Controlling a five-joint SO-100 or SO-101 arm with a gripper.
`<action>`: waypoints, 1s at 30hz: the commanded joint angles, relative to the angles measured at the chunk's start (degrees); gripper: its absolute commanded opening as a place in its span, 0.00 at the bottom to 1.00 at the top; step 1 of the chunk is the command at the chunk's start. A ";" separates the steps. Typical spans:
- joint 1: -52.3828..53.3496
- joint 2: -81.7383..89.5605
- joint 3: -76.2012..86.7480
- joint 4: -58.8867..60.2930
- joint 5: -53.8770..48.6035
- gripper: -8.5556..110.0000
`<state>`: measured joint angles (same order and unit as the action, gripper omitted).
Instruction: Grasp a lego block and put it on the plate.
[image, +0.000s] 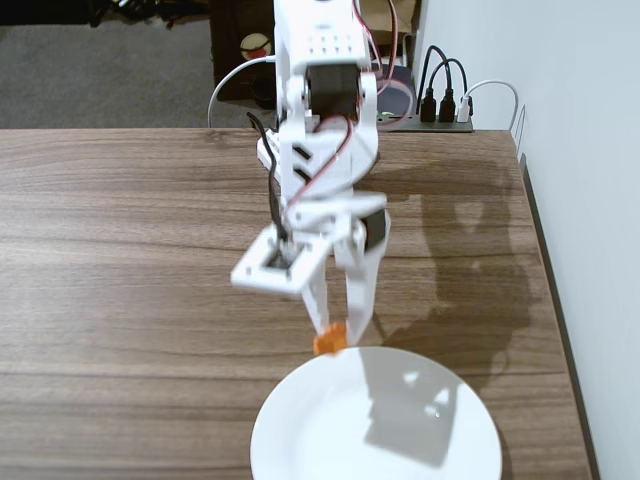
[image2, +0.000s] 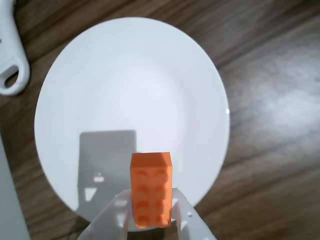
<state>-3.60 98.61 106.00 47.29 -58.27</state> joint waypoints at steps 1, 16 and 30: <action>-0.09 -4.75 -7.12 1.41 0.97 0.13; -3.78 -26.46 -27.16 12.48 3.69 0.13; -3.52 -30.32 -30.94 13.71 4.13 0.13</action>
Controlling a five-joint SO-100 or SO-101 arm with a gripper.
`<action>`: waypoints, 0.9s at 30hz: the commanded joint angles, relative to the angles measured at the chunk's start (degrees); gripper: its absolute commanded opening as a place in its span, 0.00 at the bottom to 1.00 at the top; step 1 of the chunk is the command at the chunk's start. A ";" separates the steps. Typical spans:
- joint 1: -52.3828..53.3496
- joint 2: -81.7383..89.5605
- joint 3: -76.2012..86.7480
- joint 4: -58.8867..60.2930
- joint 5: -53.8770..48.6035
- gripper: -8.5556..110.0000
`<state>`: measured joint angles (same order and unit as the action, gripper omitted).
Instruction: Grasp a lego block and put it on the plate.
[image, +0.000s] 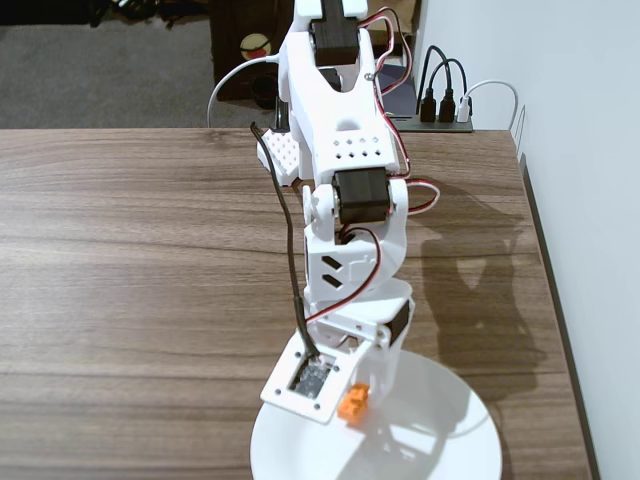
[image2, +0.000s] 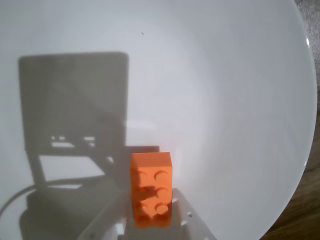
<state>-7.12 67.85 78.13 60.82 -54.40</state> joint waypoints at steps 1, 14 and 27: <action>-0.09 0.44 -3.16 0.18 0.44 0.16; 0.09 4.22 -1.76 1.14 1.93 0.27; 1.76 37.71 25.49 1.14 12.48 0.08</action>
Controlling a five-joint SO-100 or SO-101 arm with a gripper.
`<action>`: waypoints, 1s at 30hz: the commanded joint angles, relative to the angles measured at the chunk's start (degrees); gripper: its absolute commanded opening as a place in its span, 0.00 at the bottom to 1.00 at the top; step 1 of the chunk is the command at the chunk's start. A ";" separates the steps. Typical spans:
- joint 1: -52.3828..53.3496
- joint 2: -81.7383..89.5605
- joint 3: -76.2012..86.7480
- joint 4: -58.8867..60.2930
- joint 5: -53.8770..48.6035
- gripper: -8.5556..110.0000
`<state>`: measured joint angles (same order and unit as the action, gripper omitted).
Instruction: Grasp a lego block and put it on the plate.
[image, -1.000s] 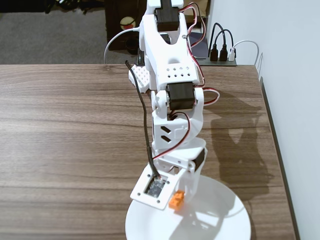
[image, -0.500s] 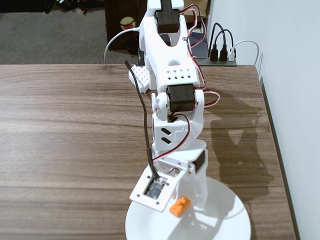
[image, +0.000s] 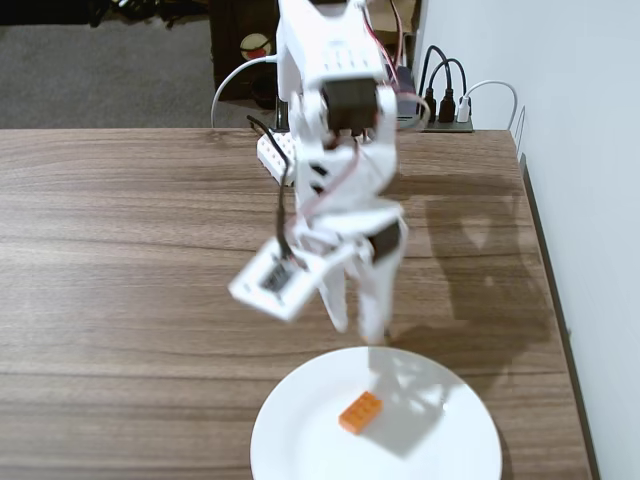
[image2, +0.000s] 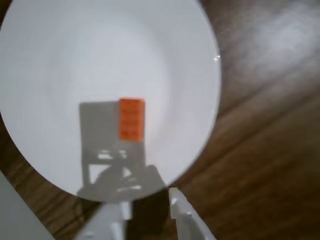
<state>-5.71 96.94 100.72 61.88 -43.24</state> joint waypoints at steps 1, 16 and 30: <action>0.62 11.95 6.06 0.09 2.02 0.08; 6.33 52.65 38.58 6.06 21.53 0.08; 5.89 72.69 53.70 6.86 34.19 0.08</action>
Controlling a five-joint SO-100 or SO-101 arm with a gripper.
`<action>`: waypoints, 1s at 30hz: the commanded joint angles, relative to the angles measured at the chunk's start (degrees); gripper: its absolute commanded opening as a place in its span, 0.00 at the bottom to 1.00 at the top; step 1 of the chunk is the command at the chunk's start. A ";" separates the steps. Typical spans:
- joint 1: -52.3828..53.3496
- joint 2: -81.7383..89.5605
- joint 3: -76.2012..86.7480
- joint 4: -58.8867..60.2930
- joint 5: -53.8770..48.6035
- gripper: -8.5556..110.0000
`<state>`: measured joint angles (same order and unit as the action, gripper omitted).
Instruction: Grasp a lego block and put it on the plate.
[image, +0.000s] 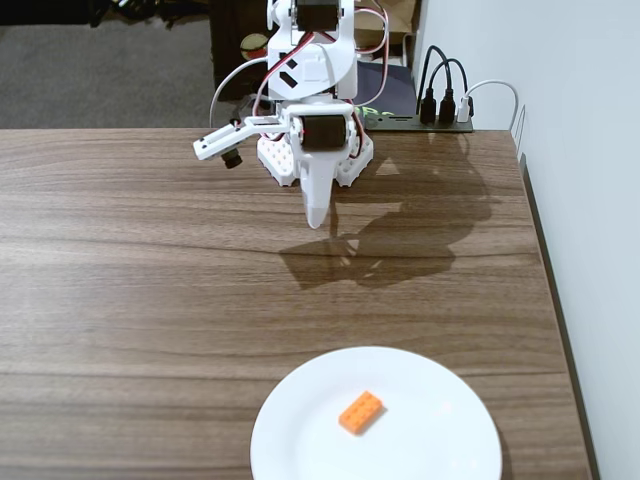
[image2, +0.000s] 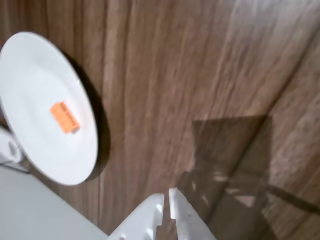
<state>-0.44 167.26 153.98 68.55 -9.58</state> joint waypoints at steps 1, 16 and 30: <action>0.88 3.60 1.32 0.09 0.62 0.08; 3.78 18.37 12.92 2.55 3.87 0.08; 3.96 21.27 13.36 4.04 4.13 0.08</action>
<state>3.69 188.26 167.61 72.33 -5.62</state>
